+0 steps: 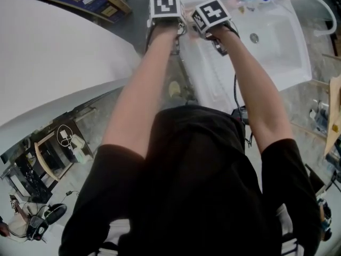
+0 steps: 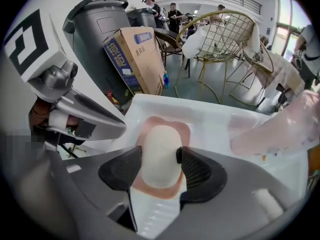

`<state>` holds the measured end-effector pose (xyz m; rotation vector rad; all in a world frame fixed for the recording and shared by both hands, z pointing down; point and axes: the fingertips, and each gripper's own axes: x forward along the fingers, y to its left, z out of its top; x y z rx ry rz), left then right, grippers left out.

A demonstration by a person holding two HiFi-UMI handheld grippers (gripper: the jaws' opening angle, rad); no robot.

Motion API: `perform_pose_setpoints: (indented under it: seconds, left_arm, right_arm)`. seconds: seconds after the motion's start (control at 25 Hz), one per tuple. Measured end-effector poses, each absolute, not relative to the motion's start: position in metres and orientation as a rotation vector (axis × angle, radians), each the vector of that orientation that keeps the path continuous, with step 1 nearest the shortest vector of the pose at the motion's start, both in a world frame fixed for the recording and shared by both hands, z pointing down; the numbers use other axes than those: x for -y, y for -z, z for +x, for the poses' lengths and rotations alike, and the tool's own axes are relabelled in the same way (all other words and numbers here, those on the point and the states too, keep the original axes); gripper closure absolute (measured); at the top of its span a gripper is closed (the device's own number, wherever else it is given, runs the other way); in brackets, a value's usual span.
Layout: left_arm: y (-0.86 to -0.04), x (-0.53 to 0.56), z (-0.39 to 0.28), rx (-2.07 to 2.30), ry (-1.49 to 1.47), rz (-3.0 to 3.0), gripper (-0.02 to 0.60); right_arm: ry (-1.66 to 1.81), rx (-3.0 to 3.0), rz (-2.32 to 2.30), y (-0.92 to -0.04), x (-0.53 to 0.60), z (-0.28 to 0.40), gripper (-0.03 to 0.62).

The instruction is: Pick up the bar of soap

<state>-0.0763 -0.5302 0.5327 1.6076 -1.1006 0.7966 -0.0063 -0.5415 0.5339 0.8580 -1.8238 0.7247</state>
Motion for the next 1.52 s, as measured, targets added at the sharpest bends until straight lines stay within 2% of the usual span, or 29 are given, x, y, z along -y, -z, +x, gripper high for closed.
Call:
perform_pose_setpoints:
  seconds: [0.52, 0.6, 0.68, 0.72, 0.96, 1.04, 1.16, 1.32, 1.52]
  left_arm:
    - [-0.532, 0.532, -0.075, 1.109, -0.778, 1.627, 0.583]
    - [-0.531, 0.533, -0.077, 1.111, -0.776, 1.63, 0.583]
    - [-0.531, 0.535, -0.079, 1.116, -0.76, 1.629, 0.583]
    - [-0.53, 0.535, -0.08, 1.119, -0.756, 1.627, 0.583]
    - [-0.534, 0.533, -0.084, 1.132, -0.795, 1.617, 0.583]
    - [-0.536, 0.536, -0.086, 1.145, -0.81, 1.621, 0.583]
    - [-0.538, 0.538, -0.083, 1.135, -0.81, 1.626, 0.583]
    - [-0.537, 0.538, -0.08, 1.124, -0.812, 1.623, 0.583]
    - [-0.538, 0.539, -0.079, 1.114, -0.804, 1.632, 0.583]
  right_arm:
    - [-0.781, 1.713, 0.842, -0.541, 0.543, -0.006, 0.336]
    - [-0.821, 1.763, 0.878, -0.53, 0.548, -0.004, 0.369]
    - [-0.819, 1.812, 0.925, -0.515, 0.558, -0.002, 0.459]
    - [-0.809, 1.818, 0.932, -0.511, 0.561, 0.0, 0.463]
    - [-0.869, 1.871, 0.834, -0.519, 0.55, 0.002, 0.421]
    - [-0.917, 1.891, 0.806, -0.521, 0.545, 0.0, 0.449]
    - [-0.891, 1.897, 0.813, -0.523, 0.542, 0.0, 0.422]
    - [-0.83, 1.881, 0.806, -0.524, 0.543, 0.001, 0.353]
    - [-0.801, 1.866, 0.813, -0.53, 0.543, 0.011, 0.318]
